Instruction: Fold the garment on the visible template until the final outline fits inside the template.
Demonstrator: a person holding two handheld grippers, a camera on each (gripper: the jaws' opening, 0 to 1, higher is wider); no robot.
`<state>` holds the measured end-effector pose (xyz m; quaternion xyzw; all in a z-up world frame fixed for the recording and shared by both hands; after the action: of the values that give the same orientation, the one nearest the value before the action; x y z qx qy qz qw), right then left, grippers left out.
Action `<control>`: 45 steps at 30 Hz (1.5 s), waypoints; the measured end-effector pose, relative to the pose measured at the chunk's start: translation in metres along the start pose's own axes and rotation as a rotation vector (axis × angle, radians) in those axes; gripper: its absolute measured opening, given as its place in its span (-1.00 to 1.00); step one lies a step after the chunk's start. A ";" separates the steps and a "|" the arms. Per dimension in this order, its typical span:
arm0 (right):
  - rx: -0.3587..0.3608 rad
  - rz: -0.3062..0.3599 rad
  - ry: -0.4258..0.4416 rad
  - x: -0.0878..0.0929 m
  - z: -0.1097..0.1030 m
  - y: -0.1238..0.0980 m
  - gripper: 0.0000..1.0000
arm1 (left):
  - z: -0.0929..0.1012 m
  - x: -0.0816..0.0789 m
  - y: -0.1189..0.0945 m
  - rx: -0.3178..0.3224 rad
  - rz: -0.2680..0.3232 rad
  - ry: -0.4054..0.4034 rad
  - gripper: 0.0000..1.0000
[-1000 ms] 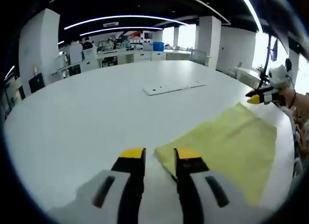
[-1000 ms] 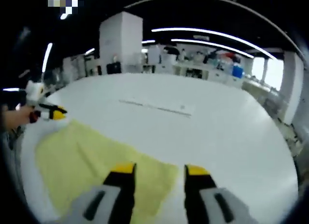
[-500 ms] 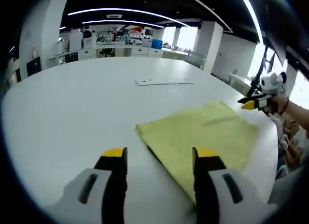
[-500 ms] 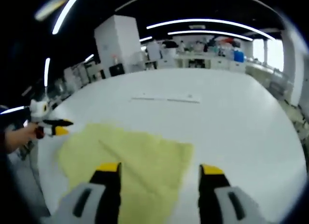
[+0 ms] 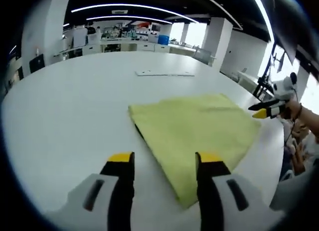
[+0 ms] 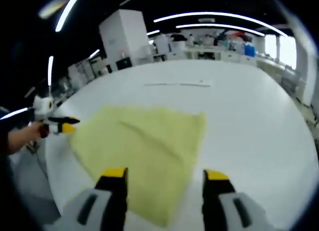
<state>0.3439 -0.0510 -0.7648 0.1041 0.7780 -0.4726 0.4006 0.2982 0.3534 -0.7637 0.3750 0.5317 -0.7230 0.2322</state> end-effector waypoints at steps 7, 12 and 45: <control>0.001 -0.028 0.002 0.019 -0.001 -0.008 0.03 | 0.002 0.013 -0.004 0.008 -0.022 0.024 -0.16; -0.008 -0.033 0.024 0.028 -0.002 -0.012 -0.09 | 0.004 0.019 -0.011 -0.006 -0.016 0.007 -0.22; 0.032 -0.070 -0.020 0.050 -0.007 -0.027 -0.99 | 0.022 0.046 -0.029 0.016 -0.090 0.083 -0.97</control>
<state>0.2932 -0.0709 -0.7812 0.0786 0.7694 -0.4997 0.3900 0.2422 0.3453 -0.7791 0.3823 0.5515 -0.7207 0.1744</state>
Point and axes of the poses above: the point that each gripper's makers call its tool centre point, and the gripper's own axes: y roughly forward along the fingers, z roughly to its right, x roughly out of its underside, the point moved 9 cm from there along -y, roughly backward along the fingers, and after that the axes turned 3 degrees about -x, right-handed, at the moved point
